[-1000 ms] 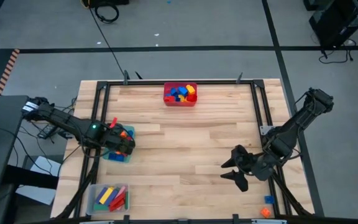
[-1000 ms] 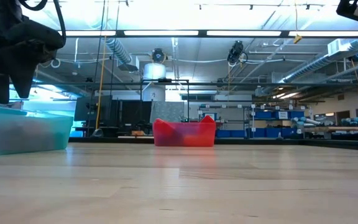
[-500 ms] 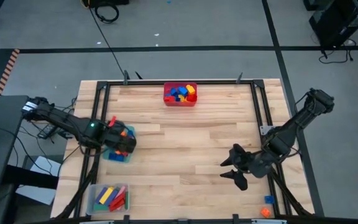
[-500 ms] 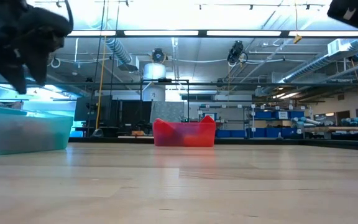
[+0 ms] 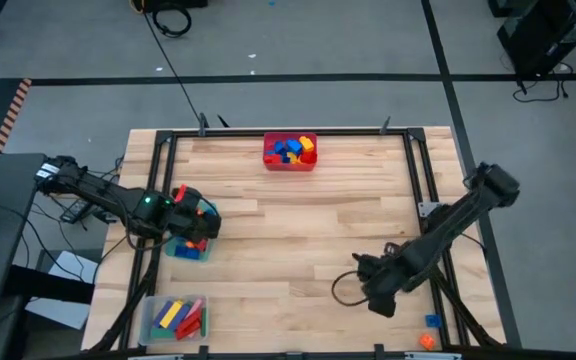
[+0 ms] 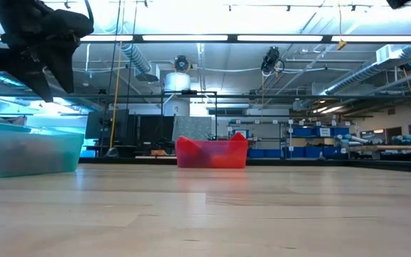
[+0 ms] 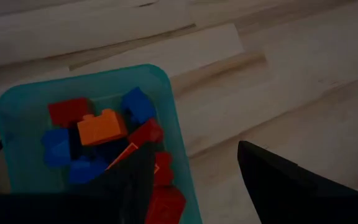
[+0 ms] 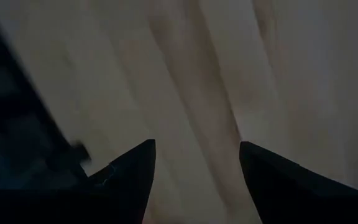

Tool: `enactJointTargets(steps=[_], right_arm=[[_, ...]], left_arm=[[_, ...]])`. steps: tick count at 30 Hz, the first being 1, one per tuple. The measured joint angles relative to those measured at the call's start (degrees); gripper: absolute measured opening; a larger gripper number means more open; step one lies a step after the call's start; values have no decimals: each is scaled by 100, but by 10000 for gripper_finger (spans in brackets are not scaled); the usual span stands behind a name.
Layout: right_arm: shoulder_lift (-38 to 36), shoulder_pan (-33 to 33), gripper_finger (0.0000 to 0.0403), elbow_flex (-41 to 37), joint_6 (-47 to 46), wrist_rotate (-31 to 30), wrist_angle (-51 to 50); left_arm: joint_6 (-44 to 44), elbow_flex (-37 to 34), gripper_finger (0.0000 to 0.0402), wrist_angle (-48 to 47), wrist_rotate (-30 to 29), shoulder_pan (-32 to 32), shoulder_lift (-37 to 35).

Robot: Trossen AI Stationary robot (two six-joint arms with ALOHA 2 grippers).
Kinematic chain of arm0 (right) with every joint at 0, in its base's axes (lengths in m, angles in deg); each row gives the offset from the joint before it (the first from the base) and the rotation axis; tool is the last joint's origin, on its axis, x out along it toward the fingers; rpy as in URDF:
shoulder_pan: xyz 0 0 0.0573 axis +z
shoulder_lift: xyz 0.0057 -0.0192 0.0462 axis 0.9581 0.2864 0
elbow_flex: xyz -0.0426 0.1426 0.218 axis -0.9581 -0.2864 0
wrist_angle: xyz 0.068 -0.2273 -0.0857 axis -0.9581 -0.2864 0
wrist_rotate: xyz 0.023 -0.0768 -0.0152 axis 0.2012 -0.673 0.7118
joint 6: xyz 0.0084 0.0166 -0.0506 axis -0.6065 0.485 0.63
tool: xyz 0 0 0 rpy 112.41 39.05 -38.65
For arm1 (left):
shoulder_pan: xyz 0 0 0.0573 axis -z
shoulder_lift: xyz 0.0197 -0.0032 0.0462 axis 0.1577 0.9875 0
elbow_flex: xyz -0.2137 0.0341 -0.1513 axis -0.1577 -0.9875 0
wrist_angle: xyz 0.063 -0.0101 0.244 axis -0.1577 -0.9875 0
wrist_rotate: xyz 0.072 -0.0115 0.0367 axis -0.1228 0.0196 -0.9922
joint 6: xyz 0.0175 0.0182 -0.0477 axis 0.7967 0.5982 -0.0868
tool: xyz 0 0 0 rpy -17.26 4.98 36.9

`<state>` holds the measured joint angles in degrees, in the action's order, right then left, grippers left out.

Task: Sort blocks by size
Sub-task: Put the blue 4 studded building block into the teal bin

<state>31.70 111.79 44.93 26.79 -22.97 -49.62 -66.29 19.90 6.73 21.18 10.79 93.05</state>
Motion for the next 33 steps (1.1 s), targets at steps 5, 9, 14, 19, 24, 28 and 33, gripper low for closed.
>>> enactJointTargets(steps=[5,9,14,19,24,28,33], right_arm=[[1016,66,247,715,-377,1111,-1055],[1594,218,247,873,-383,1900,-1096],[2105,426,253,877,-733,2887,-1158],[2397,620,274,877,-916,3514,-1155],[2412,809,301,867,-1320,3600,-1125],[2412,994,322,864,-1442,3527,-1112],[2412,1278,343,862,-902,3259,-1104]], left_arm=[[0,0,237,2,-3,0,0],[0,0,237,7,-5,0,0],[522,0,237,344,-18,0,0],[1222,0,237,916,-21,0,0],[1628,0,237,1392,-27,0,0],[1805,0,237,1711,-32,0,0],[1812,0,237,2048,-41,0,0]])
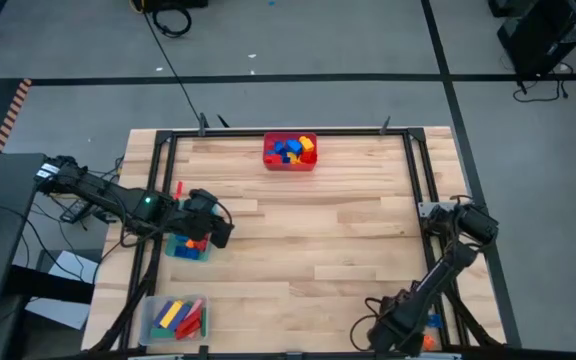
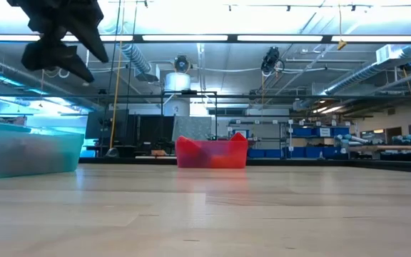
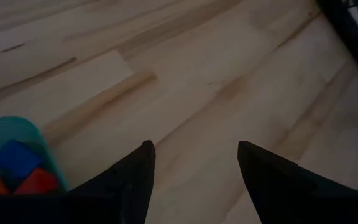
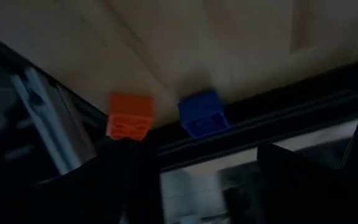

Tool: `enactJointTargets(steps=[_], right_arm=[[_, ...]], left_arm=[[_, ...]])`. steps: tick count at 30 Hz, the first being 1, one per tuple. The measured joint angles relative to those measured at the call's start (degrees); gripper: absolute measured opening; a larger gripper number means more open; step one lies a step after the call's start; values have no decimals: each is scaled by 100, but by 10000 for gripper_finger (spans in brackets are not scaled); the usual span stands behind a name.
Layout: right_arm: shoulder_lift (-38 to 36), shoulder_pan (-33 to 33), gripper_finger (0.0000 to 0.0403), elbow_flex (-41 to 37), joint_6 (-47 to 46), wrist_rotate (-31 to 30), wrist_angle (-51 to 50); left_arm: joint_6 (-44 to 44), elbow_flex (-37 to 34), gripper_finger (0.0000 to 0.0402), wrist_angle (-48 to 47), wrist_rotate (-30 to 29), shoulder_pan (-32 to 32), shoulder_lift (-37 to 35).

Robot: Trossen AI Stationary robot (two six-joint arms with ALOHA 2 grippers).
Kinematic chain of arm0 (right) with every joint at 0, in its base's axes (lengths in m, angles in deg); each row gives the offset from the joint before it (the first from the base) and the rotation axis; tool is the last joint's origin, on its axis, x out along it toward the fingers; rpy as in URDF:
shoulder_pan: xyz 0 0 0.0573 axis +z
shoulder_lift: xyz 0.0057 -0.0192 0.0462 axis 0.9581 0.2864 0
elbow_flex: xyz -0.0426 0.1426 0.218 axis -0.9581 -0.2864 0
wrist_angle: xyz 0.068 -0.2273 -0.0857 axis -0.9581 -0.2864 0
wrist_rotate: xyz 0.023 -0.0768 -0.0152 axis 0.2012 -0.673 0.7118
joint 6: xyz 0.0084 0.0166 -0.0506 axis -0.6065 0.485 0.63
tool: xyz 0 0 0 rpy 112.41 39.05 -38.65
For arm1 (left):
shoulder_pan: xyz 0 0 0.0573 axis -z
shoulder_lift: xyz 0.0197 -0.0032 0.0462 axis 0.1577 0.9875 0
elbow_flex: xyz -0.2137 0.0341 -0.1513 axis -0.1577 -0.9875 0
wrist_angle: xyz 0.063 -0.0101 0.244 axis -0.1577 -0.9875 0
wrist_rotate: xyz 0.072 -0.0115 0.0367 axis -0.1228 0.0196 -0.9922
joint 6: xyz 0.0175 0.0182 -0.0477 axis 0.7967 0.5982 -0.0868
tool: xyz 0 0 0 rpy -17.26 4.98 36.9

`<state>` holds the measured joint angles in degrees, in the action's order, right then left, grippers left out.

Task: Sort blocks by size
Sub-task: Put the blue 4 studded building block into the teal bin

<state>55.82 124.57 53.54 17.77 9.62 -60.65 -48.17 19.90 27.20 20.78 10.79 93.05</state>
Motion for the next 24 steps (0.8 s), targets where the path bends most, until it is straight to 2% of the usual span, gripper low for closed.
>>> enactJointTargets(steps=[4,10,14,19,24], right_arm=[[-1,224,347,-129,358,-163,228],[2,540,336,-431,657,73,555],[2,701,329,-564,770,128,572],[2,842,321,-812,784,184,1059],[-9,909,311,-1066,698,21,1148]], left_arm=[[4,0,237,192,-6,0,0],[4,0,237,514,-6,0,0],[4,0,237,713,-6,0,0],[4,0,237,961,-4,0,2],[4,0,237,1051,-6,0,2]])
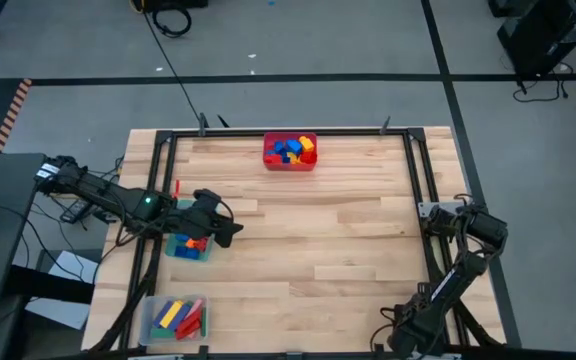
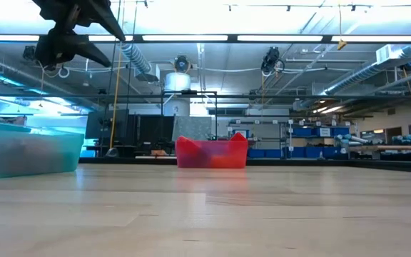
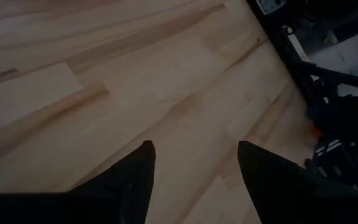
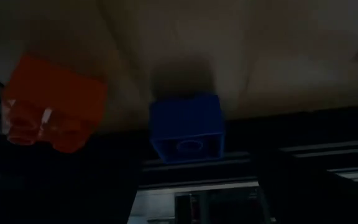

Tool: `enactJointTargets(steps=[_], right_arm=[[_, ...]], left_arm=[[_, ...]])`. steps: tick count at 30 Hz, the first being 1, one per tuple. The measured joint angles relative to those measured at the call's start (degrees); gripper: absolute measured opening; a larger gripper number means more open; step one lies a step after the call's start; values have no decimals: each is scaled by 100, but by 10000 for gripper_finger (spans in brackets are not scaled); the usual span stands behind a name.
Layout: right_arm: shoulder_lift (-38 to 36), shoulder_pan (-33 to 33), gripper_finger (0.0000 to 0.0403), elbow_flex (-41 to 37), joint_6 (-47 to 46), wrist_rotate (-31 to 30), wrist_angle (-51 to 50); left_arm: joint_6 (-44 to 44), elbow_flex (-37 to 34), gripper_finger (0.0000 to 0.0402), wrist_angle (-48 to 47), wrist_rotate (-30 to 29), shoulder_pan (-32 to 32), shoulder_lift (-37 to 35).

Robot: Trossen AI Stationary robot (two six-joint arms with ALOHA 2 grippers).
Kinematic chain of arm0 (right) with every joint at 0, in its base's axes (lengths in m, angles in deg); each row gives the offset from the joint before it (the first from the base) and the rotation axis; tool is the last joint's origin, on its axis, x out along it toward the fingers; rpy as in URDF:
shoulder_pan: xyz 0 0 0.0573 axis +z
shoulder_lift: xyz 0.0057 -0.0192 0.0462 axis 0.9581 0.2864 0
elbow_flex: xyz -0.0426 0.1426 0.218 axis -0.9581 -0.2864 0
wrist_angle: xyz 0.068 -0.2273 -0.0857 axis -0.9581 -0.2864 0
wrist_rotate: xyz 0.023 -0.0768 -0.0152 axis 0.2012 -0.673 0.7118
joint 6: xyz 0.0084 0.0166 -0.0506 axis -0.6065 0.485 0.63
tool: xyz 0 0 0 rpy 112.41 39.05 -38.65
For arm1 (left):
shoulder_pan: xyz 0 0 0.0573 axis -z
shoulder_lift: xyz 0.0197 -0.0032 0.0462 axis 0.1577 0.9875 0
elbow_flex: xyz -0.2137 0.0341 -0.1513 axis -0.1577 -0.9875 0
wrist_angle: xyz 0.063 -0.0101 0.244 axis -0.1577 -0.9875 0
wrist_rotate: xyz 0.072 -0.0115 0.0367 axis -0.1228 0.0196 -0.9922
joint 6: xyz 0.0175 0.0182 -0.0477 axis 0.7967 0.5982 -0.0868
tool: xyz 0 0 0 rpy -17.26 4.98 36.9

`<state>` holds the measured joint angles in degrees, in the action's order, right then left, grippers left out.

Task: Sort blocks by size
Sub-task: Put the blue 4 studded building block into the teal bin

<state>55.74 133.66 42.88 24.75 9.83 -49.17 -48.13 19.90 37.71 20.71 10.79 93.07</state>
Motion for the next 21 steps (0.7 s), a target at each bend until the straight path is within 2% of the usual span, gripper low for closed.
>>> enactJointTargets(steps=[5,8,12,16,21], right_arm=[[-18,10,270,-98,84,-248,-15],[-19,11,219,-104,199,-376,-74],[-113,30,138,-112,279,-689,-247],[-464,30,134,-136,-95,-1508,-432],[-1269,-93,134,-133,-1409,-2929,-673]], left_arm=[[157,0,237,-13,0,0,9],[611,0,237,12,-1,2,9],[726,0,237,200,0,1,9],[728,-2,237,301,0,1,10],[729,-2,237,298,-1,1,58]])
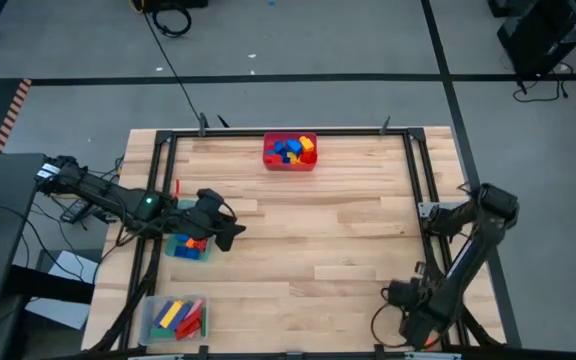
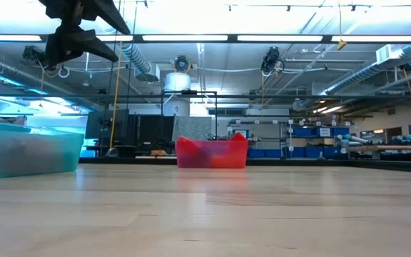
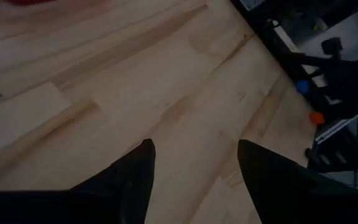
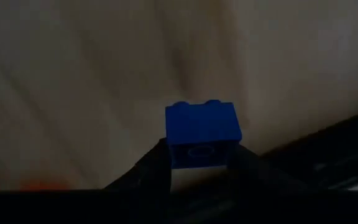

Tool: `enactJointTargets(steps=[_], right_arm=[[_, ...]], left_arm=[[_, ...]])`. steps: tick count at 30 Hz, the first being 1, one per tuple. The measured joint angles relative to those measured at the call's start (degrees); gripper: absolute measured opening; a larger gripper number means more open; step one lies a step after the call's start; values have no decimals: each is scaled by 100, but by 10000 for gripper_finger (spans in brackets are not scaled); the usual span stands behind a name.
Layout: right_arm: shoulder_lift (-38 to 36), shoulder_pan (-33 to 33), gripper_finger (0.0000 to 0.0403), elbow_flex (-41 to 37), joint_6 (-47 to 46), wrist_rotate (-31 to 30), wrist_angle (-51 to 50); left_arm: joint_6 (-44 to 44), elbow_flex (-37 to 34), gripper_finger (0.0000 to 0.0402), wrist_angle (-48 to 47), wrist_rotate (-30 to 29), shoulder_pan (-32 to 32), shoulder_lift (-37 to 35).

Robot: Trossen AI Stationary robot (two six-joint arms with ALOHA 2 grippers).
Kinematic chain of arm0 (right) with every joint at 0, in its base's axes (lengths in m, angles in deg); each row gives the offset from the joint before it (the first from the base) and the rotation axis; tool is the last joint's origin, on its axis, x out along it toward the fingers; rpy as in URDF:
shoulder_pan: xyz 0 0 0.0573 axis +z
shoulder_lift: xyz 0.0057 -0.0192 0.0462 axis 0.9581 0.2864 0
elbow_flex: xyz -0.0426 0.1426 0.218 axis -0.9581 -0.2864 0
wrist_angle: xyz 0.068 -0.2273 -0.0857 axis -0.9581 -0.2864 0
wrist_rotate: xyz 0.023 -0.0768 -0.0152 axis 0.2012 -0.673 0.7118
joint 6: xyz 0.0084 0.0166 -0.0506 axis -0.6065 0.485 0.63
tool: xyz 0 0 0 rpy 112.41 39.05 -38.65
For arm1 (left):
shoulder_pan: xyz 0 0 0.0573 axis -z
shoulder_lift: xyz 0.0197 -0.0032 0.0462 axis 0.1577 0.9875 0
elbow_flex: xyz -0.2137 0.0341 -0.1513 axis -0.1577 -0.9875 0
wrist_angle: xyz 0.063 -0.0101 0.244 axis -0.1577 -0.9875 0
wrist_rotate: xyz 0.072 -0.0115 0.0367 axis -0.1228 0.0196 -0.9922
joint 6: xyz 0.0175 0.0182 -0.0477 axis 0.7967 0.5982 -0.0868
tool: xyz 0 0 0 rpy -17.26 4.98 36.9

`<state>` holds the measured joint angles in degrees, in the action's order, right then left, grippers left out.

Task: Sort blocks by size
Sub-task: Put the blue 4 studded building block into the teal bin

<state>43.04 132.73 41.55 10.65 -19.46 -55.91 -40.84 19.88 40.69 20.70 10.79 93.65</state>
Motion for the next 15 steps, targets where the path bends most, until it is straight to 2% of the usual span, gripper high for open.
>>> enactJointTargets(steps=[3,6,10,13,15], right_arm=[[-542,-72,134,2,-1038,-1365,-59],[-1003,-153,134,2,-1911,-3043,-41],[-1466,-316,134,7,-2350,-5155,209],[-1698,-488,134,9,-2225,-6245,625],[-1804,-618,134,9,-1964,-6626,985]], left_arm=[[3,0,237,-7,-64,-1,69],[1,1,237,100,-108,-4,168],[49,0,237,323,-147,-5,428],[1073,-1,237,875,-193,-3,714],[2010,0,237,1585,-194,-3,947]])
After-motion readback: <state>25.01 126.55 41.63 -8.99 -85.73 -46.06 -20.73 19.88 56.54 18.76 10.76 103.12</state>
